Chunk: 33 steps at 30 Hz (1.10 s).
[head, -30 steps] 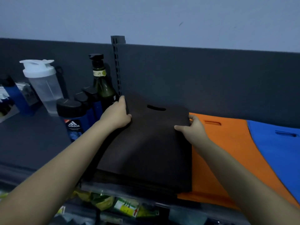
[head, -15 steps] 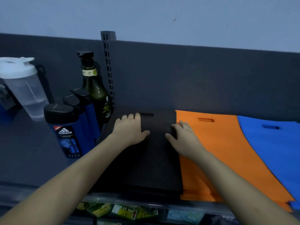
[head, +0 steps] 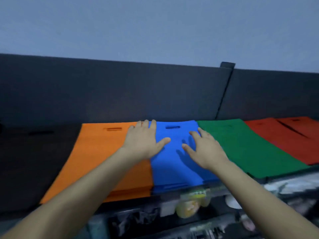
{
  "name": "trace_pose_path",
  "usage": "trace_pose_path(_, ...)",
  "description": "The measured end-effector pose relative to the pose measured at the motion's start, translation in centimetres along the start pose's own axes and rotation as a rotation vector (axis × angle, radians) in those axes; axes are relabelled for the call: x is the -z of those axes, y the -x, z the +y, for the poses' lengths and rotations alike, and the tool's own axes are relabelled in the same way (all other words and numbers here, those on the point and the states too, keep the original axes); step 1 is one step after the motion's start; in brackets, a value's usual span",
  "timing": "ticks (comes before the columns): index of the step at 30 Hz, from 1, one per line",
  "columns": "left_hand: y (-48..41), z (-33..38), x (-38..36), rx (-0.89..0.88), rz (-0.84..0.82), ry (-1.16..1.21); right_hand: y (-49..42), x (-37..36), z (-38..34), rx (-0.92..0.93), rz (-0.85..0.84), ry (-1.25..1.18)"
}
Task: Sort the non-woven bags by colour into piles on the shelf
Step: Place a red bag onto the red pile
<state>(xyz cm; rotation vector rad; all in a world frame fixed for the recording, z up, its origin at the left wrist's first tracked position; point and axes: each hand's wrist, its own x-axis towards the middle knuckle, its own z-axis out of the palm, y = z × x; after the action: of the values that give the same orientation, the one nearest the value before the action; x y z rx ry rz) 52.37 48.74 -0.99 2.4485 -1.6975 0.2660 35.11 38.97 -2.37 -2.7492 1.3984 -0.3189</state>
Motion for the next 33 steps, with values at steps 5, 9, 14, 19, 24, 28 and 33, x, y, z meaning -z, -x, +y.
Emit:
trace_pose_path(5, -2.9, 12.7, -0.6, -0.116, -0.02, 0.029, 2.1, 4.4, 13.1, -0.131, -0.001, 0.168)
trace_pose_path(9, -5.9, 20.7, -0.6, -0.197, -0.008, -0.012, 3.4, 6.8, 21.3, -0.244, 0.002, 0.181)
trace_pose_path(14, -10.8, 29.2, -1.2, -0.32, -0.008, -0.024, 3.6, 8.2, 29.9, -0.378, -0.014, 0.167)
trace_pose_path(19, -17.2, 37.2, -2.7, -0.422, -0.004, -0.048, 1.8, 8.7, 37.6, -0.506, -0.053, 0.153)
trace_pose_path(24, -23.4, 44.7, -4.7, -0.497, -0.015, -0.037, -1.0, 9.2, 45.0, -0.605, -0.068, 0.147)
trace_pose_path(28, -27.9, 50.5, -6.3, -0.554, -0.045, -0.047, -2.9, 9.5, 50.9, -0.676, -0.073, 0.115)
trace_pose_path(33, -31.5, 57.2, -9.1, -0.532, -0.179, -0.042, -4.7, 9.1, 58.8, -0.706, -0.103, 0.07)
